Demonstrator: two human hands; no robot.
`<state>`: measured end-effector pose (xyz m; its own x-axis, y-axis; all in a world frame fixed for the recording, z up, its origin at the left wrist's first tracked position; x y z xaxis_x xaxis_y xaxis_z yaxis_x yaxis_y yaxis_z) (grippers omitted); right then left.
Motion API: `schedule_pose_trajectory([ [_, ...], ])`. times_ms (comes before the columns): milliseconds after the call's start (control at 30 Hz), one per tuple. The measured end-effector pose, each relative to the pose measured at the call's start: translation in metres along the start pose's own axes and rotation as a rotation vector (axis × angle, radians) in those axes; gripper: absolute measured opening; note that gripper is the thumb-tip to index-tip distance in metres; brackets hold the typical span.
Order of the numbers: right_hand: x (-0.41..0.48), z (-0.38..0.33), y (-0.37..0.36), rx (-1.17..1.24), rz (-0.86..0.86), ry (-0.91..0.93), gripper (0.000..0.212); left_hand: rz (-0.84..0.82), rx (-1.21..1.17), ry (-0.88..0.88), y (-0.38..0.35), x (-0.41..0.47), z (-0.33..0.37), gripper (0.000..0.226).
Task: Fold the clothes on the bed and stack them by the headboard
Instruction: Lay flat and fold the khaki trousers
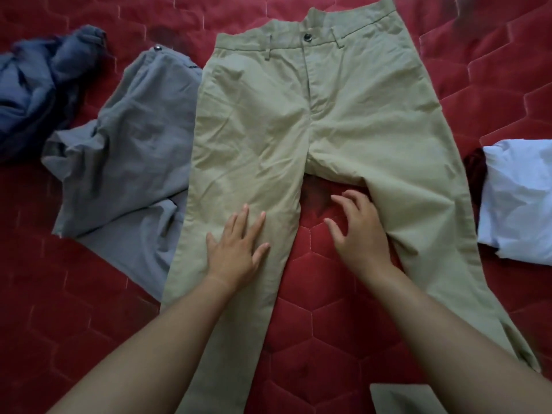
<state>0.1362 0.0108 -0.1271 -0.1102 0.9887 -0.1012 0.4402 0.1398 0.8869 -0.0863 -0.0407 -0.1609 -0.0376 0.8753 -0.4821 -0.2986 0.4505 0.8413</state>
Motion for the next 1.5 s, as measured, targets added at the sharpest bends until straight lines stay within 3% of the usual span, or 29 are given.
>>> schedule_pose_trajectory([
  [100, 0.019, -0.003, 0.003, -0.119, 0.127, 0.101, 0.044, 0.082, -0.069, -0.012, -0.001, 0.005, 0.001, 0.06],
  [267, 0.058, 0.023, -0.012, -0.33, -0.051, 0.042, 0.058, 0.132, -0.193, -0.015, 0.005, 0.039, 0.025, 0.058],
  [433, 0.085, 0.026, 0.001, -0.207, 0.135, 0.03, 0.021, 0.15, -0.212, -0.042, 0.007, 0.066, 0.029, 0.054],
  [600, 0.043, 0.019, 0.026, -0.233, 0.256, 0.142, 0.008, 0.146, -0.136, -0.103, 0.0, 0.05, 0.012, 0.058],
  [733, 0.011, 0.023, 0.01, -0.2, -0.114, 0.08, 0.038, 0.098, -0.089, -0.12, 0.001, 0.04, 0.002, 0.058],
  [833, 0.0, 0.021, 0.032, -0.077, 0.024, 0.104, 0.045, 0.083, -0.148, -0.06, 0.01, 0.04, 0.017, 0.056],
  [967, -0.042, 0.072, 0.065, -0.098, 0.228, -0.171, 0.039, 0.124, -0.201, -0.161, 0.022, 0.035, 0.065, 0.057],
  [1167, -0.156, 0.158, 0.076, -0.162, 0.116, -0.579, 0.036, 0.067, -0.164, -0.39, 0.005, 0.007, 0.15, 0.059],
  [1300, -0.222, 0.16, 0.08, -0.05, 0.086, -0.663, 0.035, -0.098, -0.111, -0.505, -0.03, -0.036, 0.188, 0.058],
  [1500, -0.292, 0.147, 0.072, 0.023, 0.084, -0.712, 0.047, -0.261, 0.039, -0.53, -0.084, -0.092, 0.203, 0.057],
])
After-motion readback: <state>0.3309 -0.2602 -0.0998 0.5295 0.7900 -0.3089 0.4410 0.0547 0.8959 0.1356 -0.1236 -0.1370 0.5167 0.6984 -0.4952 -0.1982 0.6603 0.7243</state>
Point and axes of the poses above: each hand's wrist, its own x-axis towards the middle knuckle, its own y-axis out of the back of the hand, z = x × y, the point moved 5 cm from there along x, towards the middle knuckle, and after that the axes turned 14 degrees about -x, right-handed, at the moved point
